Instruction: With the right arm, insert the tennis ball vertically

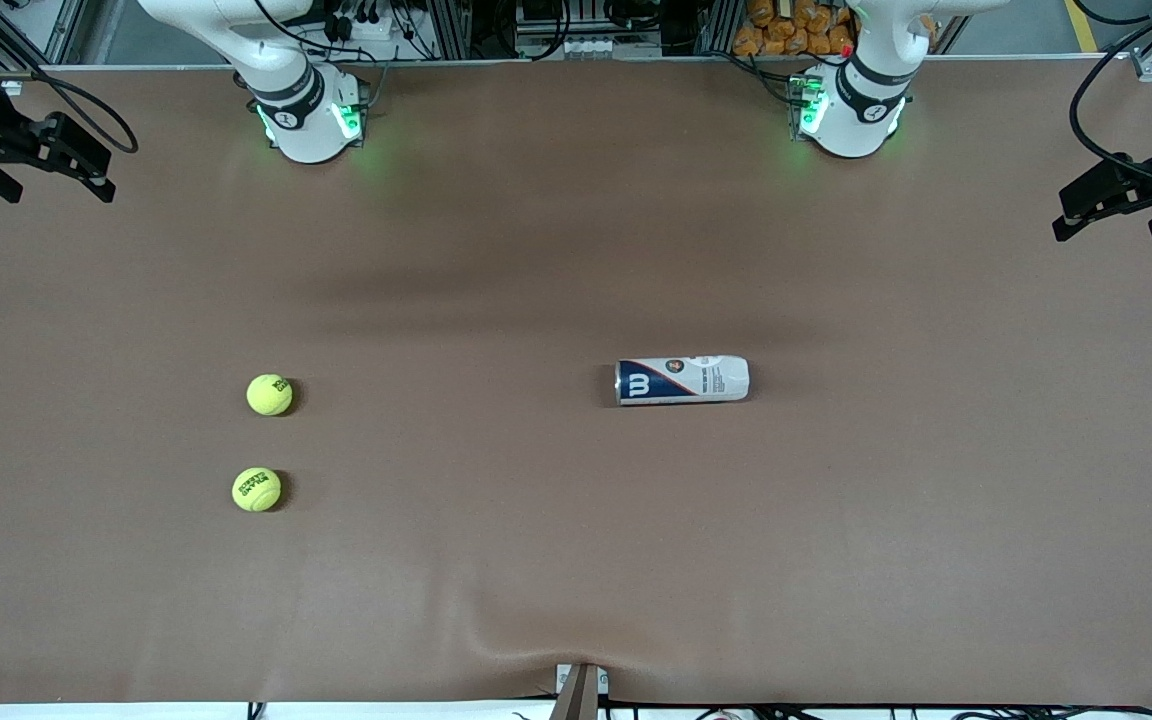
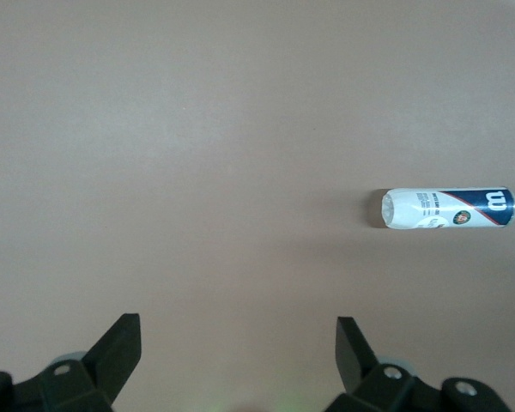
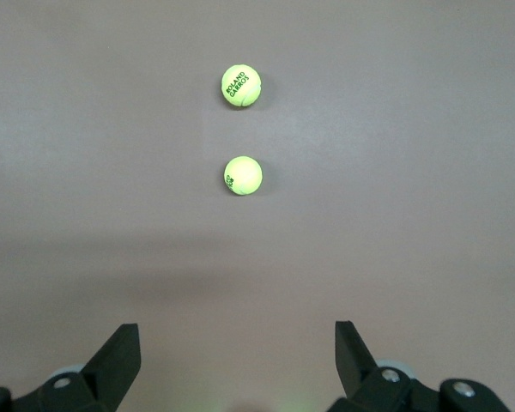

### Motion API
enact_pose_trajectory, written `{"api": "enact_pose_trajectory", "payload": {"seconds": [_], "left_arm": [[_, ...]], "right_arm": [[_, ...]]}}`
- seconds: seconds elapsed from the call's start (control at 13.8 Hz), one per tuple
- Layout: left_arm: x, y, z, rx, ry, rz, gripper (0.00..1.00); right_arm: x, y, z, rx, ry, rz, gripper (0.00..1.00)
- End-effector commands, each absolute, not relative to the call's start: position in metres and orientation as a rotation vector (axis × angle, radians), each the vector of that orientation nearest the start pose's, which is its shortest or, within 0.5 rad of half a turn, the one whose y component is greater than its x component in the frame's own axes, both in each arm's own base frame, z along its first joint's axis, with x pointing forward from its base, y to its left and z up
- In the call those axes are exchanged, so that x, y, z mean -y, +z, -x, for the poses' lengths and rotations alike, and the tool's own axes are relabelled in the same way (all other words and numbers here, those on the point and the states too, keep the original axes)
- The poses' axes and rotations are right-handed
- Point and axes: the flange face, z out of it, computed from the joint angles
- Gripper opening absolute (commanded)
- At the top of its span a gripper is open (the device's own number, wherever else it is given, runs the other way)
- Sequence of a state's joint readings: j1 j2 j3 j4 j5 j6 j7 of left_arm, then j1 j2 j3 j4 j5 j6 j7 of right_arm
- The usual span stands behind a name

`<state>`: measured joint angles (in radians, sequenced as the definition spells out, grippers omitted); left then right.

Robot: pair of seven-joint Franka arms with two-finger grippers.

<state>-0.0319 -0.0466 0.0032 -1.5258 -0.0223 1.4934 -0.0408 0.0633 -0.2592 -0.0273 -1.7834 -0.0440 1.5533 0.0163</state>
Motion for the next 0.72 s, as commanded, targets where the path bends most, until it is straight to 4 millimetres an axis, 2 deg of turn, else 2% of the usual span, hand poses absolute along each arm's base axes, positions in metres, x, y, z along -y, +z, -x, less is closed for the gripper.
{"api": "enact_pose_trajectory", "payload": {"seconds": [0.0,0.51,0.65], "left_arm": [[0.016,0.668,-0.533,0.016,-0.02,3.195,1.0],[0.017,0.663,-0.534,0.021,-0.001,3.18,1.0],[0.011,0.647,-0.537,0.036,0.081,3.177,1.0]], "right_arm": [[-0.006,0.66,-0.464,0.038,-0.054,3.171,1.0],[-0.004,0.66,-0.465,0.033,-0.056,3.171,1.0],[-0.003,0.66,-0.465,0.03,-0.056,3.171,1.0]]}}
